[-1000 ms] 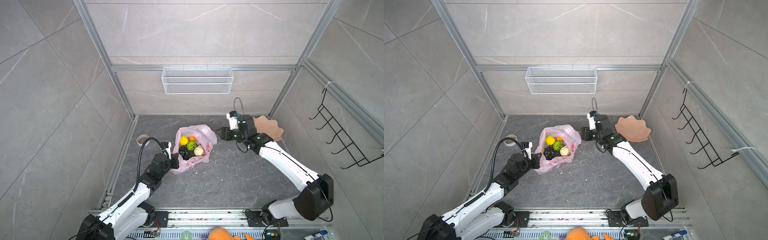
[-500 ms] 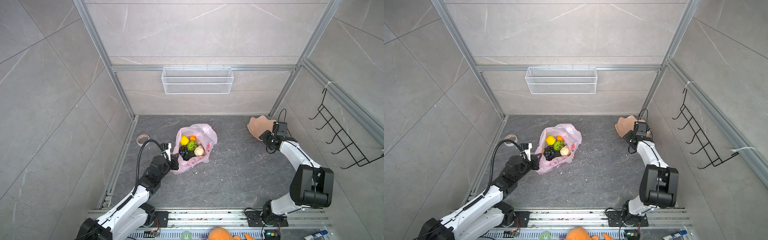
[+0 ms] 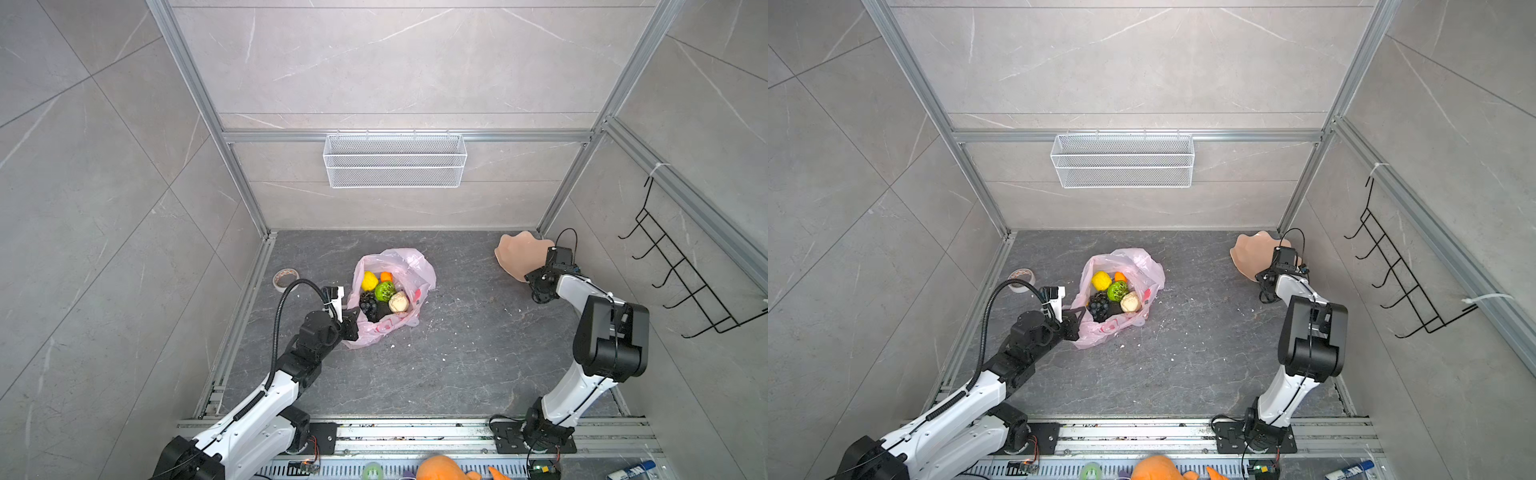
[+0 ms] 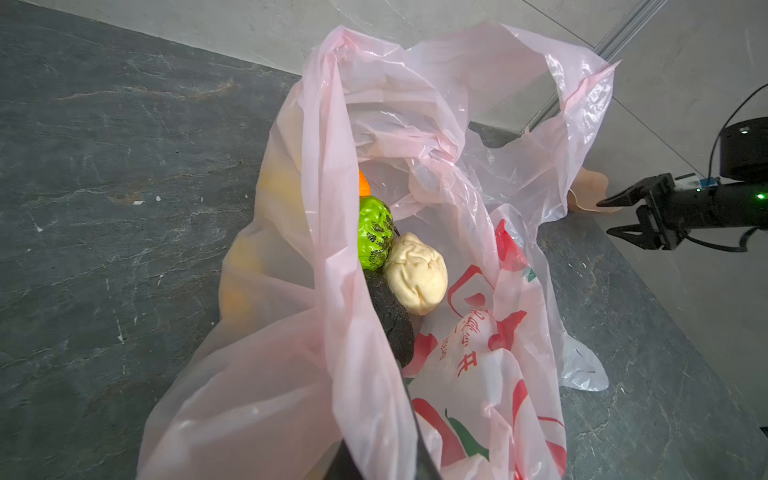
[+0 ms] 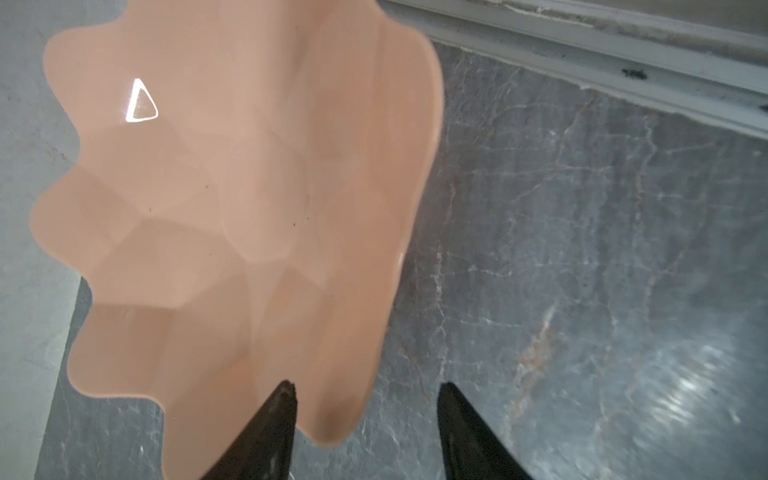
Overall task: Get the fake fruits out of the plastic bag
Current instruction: 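Grasp the bowl rim with the right gripper and drag it beside the bag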
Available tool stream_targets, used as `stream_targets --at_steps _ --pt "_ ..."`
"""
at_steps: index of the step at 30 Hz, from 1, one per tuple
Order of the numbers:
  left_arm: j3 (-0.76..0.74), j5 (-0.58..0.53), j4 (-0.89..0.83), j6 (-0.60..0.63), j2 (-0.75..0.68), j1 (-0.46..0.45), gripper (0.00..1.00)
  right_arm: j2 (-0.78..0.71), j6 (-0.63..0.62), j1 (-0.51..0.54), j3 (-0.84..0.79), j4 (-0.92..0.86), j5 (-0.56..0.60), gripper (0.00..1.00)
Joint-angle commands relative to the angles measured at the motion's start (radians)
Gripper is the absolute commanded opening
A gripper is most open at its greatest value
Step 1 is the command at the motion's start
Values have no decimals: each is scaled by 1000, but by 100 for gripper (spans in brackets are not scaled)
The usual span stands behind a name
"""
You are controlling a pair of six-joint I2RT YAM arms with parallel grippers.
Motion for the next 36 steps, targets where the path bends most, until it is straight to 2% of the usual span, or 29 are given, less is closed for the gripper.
stream_targets --at_steps 1,5,12,18,26,30,36 --pt "4 26 66 2 -5 -2 0 46 40 -7 57 27 3 56" --pt "-2 17 69 4 -15 -2 0 88 49 -10 92 17 -8 49" --pt "-9 6 74 7 -22 -2 0 94 69 -13 75 44 -55 22" --pt "-12 2 77 9 -24 -2 0 38 70 -13 27 56 -80 9" --pt "-10 -14 72 21 -18 -2 0 -136 24 -6 -149 94 -198 3" --pt "-10 -25 65 27 -15 -2 0 -237 -65 25 -218 31 -249 2" --pt "-9 -48 53 42 -23 -2 0 -383 -123 41 -350 -35 -396 0"
